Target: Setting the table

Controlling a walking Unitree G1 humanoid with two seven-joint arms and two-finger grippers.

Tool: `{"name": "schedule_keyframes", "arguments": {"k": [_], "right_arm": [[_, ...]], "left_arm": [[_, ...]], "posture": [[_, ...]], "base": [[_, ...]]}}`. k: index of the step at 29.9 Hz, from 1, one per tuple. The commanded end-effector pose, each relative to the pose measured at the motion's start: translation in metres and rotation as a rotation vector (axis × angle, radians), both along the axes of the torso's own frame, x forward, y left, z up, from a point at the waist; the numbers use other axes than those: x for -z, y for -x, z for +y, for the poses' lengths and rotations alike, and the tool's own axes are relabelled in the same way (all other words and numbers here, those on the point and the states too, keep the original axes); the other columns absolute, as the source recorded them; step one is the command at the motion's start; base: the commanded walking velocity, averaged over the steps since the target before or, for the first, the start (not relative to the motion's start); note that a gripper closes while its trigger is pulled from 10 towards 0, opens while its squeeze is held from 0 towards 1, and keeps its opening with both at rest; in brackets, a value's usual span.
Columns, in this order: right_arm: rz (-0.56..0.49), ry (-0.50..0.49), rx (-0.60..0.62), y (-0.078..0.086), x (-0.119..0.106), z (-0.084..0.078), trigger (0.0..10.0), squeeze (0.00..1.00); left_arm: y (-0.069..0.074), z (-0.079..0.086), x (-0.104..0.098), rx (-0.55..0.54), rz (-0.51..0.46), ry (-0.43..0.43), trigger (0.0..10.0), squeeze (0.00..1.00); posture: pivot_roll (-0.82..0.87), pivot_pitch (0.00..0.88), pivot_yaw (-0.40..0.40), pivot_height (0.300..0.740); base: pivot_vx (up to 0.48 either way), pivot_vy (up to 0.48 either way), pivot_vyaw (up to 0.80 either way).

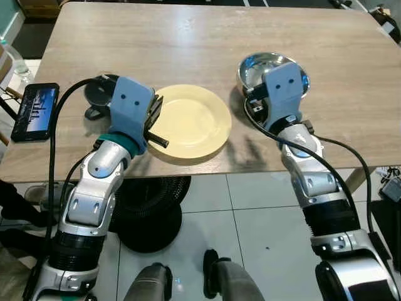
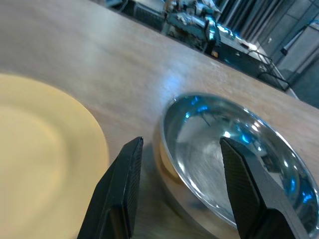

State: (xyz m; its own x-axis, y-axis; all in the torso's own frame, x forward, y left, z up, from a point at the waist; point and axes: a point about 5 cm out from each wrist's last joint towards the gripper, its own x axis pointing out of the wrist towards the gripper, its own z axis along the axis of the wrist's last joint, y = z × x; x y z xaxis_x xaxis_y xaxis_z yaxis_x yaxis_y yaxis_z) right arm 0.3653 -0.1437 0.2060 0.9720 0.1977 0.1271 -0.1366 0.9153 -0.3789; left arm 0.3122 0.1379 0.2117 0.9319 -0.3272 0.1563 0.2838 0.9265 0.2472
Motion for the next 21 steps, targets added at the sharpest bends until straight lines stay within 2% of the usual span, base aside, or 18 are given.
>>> {"name": "schedule_keyframes", "arguments": {"k": [1,6,15,21], "right_arm": [[0.035,0.027,0.028,-0.002,0.005,-0.005,10.0,0.00],[0.102,0.142,-0.029,-0.010,0.010,-0.006,10.0,0.00],[0.117,0.250,-0.004,-0.023,0.011,-0.006,10.0,0.00],[0.129,0.299,-0.005,-0.025,0.013,-0.004,10.0,0.00]], "left_arm": [[0.003,0.000,0.002,0.007,0.012,-0.006,10.0,0.00],[0.007,0.003,0.004,0.005,0.021,-0.005,10.0,0.00],[0.010,0.003,0.004,-0.004,0.026,0.004,10.0,0.00],[0.013,0.006,0.005,-0.010,0.031,0.002,10.0,0.00]], "posture": [[0.13,0.109,-0.031,0.740],[0.13,0.119,-0.040,0.740],[0.15,0.135,-0.055,0.740],[0.15,0.140,-0.059,0.740]], "base": [[0.000,0.000,0.00],[0.000,0.000,0.00],[0.000,0.000,0.00],[0.000,0.000,0.00]]}}
